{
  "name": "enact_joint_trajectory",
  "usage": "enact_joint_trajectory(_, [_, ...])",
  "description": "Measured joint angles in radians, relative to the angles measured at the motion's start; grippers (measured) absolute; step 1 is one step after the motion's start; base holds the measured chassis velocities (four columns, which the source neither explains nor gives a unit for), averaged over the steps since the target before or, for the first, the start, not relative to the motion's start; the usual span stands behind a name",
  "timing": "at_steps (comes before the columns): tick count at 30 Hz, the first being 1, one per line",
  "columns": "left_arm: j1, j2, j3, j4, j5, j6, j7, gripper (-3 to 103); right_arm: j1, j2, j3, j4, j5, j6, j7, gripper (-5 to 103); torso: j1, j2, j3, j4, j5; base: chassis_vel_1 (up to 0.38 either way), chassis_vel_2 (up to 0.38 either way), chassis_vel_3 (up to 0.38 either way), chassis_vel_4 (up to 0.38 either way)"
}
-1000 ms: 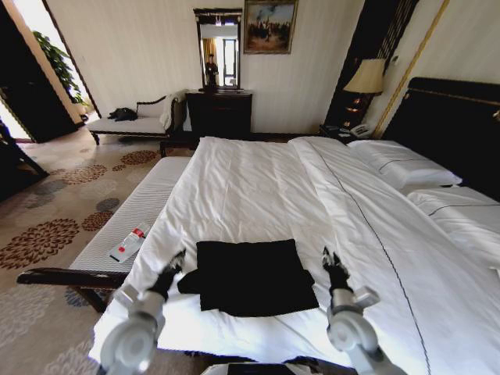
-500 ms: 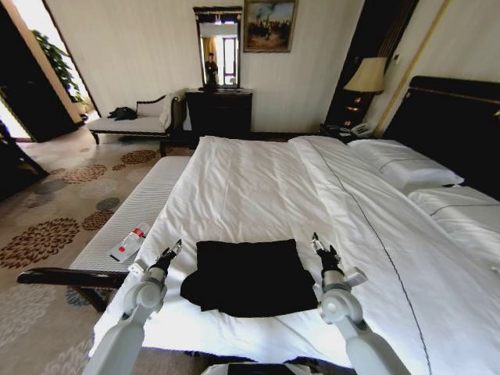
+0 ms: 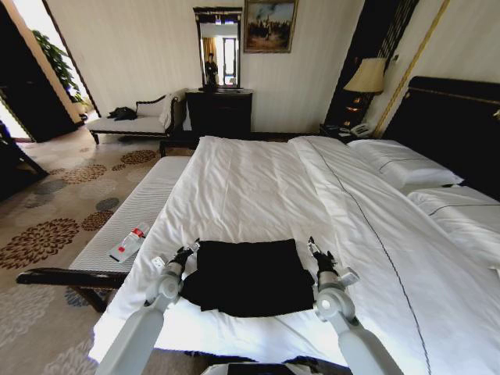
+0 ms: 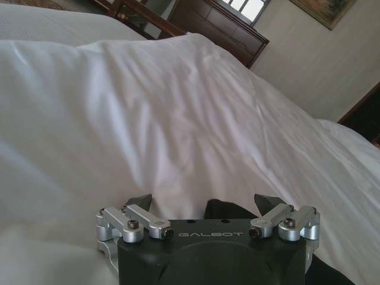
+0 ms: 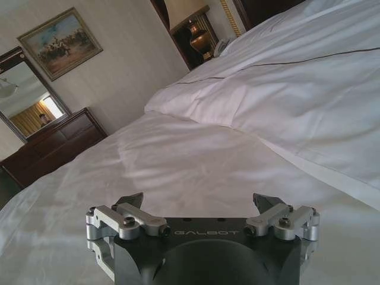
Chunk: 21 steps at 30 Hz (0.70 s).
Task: Fold the clothes on the bed.
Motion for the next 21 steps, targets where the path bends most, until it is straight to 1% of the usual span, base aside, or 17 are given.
enact_joint_trajectory(3, [-0.010,-0.010,0.022,0.013,0.006,-0.004,0.002,97,0.003,0.001,0.001,-0.005,0.000,0.000,0.001,100,0.000,0.000,0.000,0.0000,0.0000,0.000,0.000,0.000,0.000])
enact_joint_trajectory(5, [-0.019,-0.022,0.034,0.029,0.015,-0.008,0.002,89,0.008,0.001,0.005,-0.007,0.001,0.000,0.002,100,0.000,0.000,0.000,0.0000,0.0000,0.000,0.000,0.000,0.000])
enact_joint_trajectory(6, [-0.021,-0.027,0.037,0.035,0.016,-0.009,0.002,84,0.010,0.001,0.007,-0.008,0.002,0.000,0.003,100,0.000,0.000,0.000,0.0000,0.0000,0.000,0.000,0.000,0.000])
enact_joint_trajectory(8, [-0.024,-0.031,0.039,0.039,0.016,-0.009,0.002,84,0.011,0.000,0.008,-0.008,0.003,0.000,0.004,100,0.000,0.000,0.000,0.0000,0.0000,0.000,0.000,0.000,0.000])
enact_joint_trajectory(11, [-0.035,-0.038,0.040,0.053,0.016,-0.011,0.001,68,0.014,0.000,0.009,-0.013,0.005,-0.001,0.005,100,0.000,0.000,0.000,0.0000,-0.0001,0.000,0.000,0.000,0.000])
enact_joint_trajectory(12, [-0.035,-0.038,0.040,0.053,0.016,-0.011,0.001,68,0.014,0.000,0.009,-0.013,0.005,-0.001,0.005,100,0.000,0.000,0.000,0.0000,-0.0001,0.000,0.000,0.000,0.000])
enact_joint_trajectory(14, [-0.045,-0.045,0.038,0.059,0.011,-0.012,0.000,56,0.017,0.004,0.009,-0.016,0.005,-0.001,0.005,100,0.000,0.000,0.000,-0.0001,-0.0001,0.000,0.000,0.000,0.000])
enact_joint_trajectory(15, [-0.049,-0.048,0.037,0.062,0.008,-0.013,-0.001,56,0.018,0.006,0.009,-0.017,0.005,-0.001,0.005,100,0.000,0.000,0.000,-0.0002,-0.0002,0.000,0.000,0.000,0.000])
enact_joint_trajectory(16, [-0.052,-0.051,0.037,0.063,0.007,-0.013,-0.002,50,0.018,0.008,0.009,-0.017,0.005,-0.001,0.006,100,0.000,0.000,0.000,-0.0002,-0.0001,0.000,0.000,0.000,0.000])
enact_joint_trajectory(17, [-0.052,-0.051,0.037,0.063,0.007,-0.013,-0.002,50,0.018,0.008,0.009,-0.017,0.005,-0.001,0.006,100,0.000,0.000,0.000,-0.0002,-0.0001,0.000,0.000,0.000,0.000])
enact_joint_trajectory(21, [-0.054,-0.058,0.036,0.064,0.006,-0.013,-0.002,28,0.019,0.011,0.009,-0.023,0.004,-0.001,0.006,100,0.000,0.000,0.000,-0.0001,-0.0002,0.000,0.000,0.000,0.000])
